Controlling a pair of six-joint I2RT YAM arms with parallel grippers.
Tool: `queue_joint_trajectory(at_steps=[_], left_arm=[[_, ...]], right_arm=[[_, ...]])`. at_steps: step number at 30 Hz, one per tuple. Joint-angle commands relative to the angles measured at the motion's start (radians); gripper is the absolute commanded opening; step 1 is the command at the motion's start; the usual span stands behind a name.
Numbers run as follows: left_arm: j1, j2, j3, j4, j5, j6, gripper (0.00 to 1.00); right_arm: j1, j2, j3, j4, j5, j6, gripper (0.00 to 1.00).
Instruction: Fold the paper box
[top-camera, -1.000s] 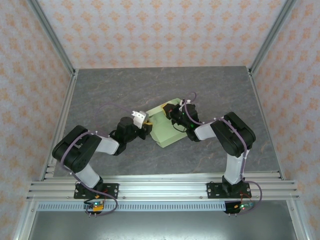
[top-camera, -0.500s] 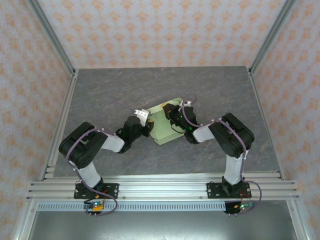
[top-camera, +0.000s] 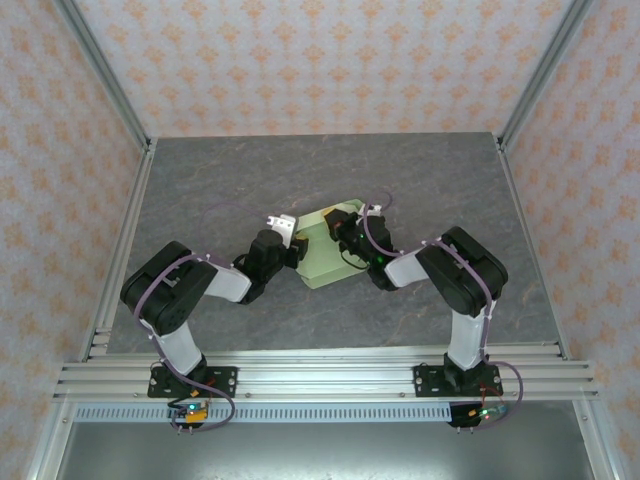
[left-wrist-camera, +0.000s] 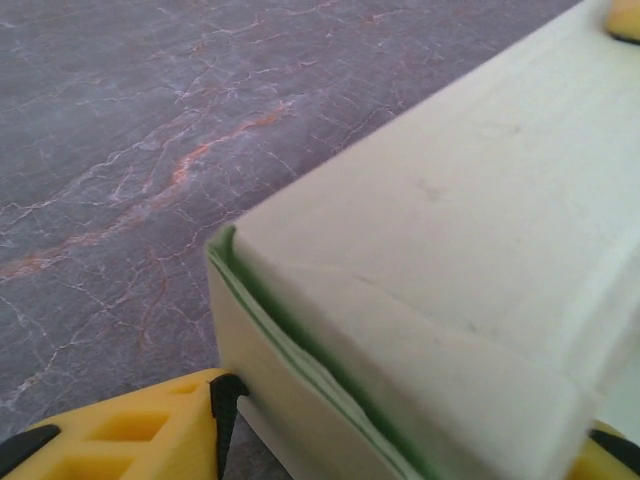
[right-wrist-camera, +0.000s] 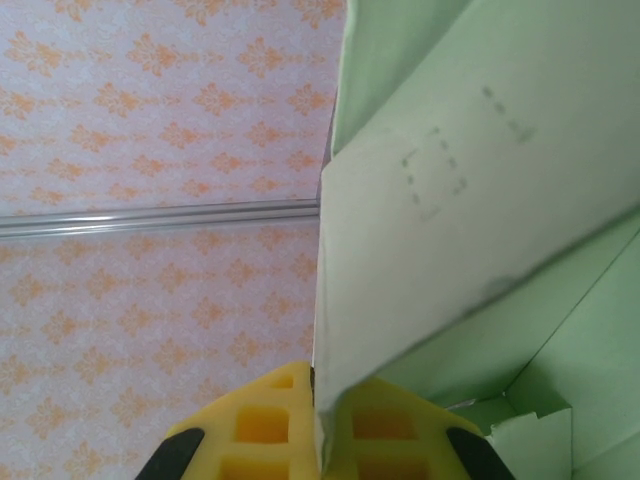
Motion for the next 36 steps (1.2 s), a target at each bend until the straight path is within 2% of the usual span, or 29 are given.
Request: queue_joint_trajectory(at_steps=[1,10,13,21,33,36], left_arm=[[-0.006,0.0,0.037,0.053,-0.055,-0.006,0.5],[-0.005,0.014,0.018,0.102,0.048,-0.018,0.5],[-0.005,0.013,0.009,0.105,0.045,-0.031,0.49],[-0.004,0.023,0.034,0.089,-0.029,-0.06,0.31],[-0.005,0.077,0.086,0.108,-0.023,-0.088,0.18],[-0.006,0.078,0.087,0.112,-0.031,-0.09,0.13]], right_arm=[[0.023,0.014,-0.02,-0.006,-0.033,0.005,0.01],[0.023,0.081,-0.017,0.065,0.003,-0.009,0.01],[0.023,0.09,-0.009,0.067,0.005,-0.016,0.01],[0.039,0.08,-0.01,0.062,0.006,-0.043,0.01],[0.068,0.063,-0.019,0.07,0.012,-0.077,0.08],[0.068,0.031,0.001,0.016,-0.005,-0.112,0.12]])
